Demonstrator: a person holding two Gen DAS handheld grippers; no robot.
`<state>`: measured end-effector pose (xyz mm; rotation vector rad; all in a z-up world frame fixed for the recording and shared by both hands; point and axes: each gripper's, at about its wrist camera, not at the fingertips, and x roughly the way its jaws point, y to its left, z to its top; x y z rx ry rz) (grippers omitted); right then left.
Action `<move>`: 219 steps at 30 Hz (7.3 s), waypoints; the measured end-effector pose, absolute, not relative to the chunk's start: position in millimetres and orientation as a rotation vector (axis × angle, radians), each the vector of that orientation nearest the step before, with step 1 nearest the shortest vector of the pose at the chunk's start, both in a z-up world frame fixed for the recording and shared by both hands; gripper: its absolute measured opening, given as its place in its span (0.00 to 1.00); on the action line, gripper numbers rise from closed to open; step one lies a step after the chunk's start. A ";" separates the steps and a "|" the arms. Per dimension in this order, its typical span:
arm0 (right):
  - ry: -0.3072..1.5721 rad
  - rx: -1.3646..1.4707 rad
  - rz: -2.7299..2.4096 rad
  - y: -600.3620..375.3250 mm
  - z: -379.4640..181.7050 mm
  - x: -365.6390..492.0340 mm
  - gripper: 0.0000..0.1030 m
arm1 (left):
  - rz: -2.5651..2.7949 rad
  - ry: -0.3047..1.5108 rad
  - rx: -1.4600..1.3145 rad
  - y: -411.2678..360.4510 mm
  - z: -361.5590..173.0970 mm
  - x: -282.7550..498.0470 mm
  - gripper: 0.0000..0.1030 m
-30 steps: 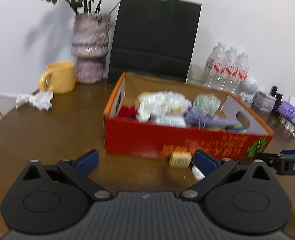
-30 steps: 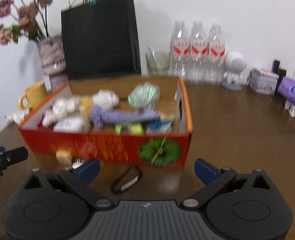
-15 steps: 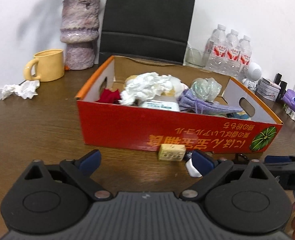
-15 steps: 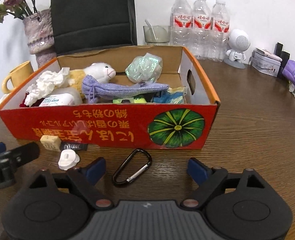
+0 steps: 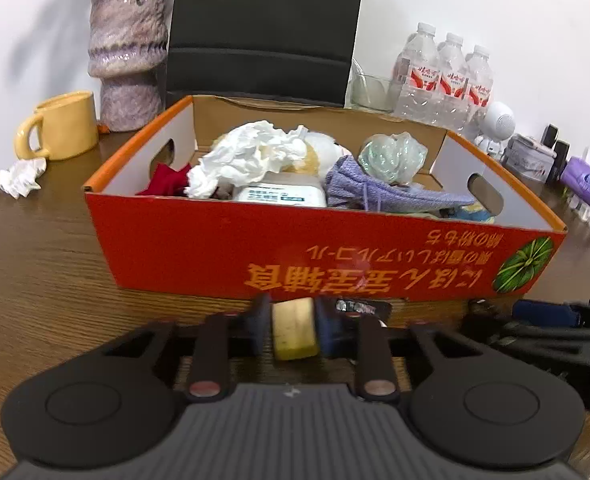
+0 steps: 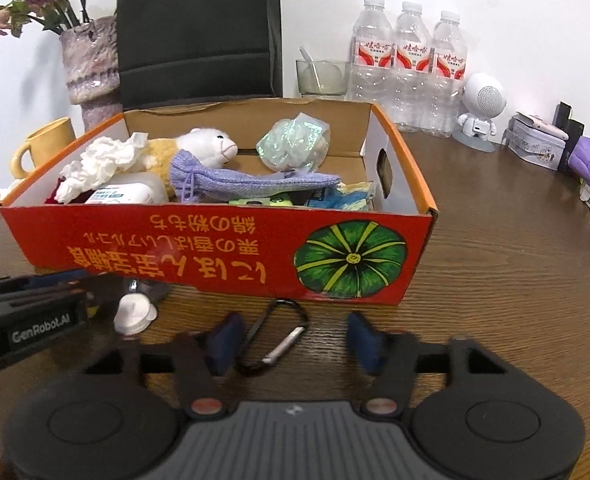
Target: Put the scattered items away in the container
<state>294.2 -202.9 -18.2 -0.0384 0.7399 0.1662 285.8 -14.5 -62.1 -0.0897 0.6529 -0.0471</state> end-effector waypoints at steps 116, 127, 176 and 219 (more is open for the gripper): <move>0.719 -0.066 0.382 -139.3 -13.3 277.5 0.22 | 0.045 0.586 -0.182 87.6 -30.0 207.1 1.00; 0.690 0.012 0.356 -184.8 -6.0 275.5 0.22 | -0.003 0.625 -0.135 32.5 -41.7 230.3 1.00; 0.472 0.074 0.393 -235.5 64.9 260.5 0.22 | -0.148 0.371 -0.112 -16.6 22.9 235.7 0.20; 0.615 0.030 0.252 -209.3 77.6 332.5 1.00 | 0.001 0.533 -0.088 11.0 26.8 300.9 1.00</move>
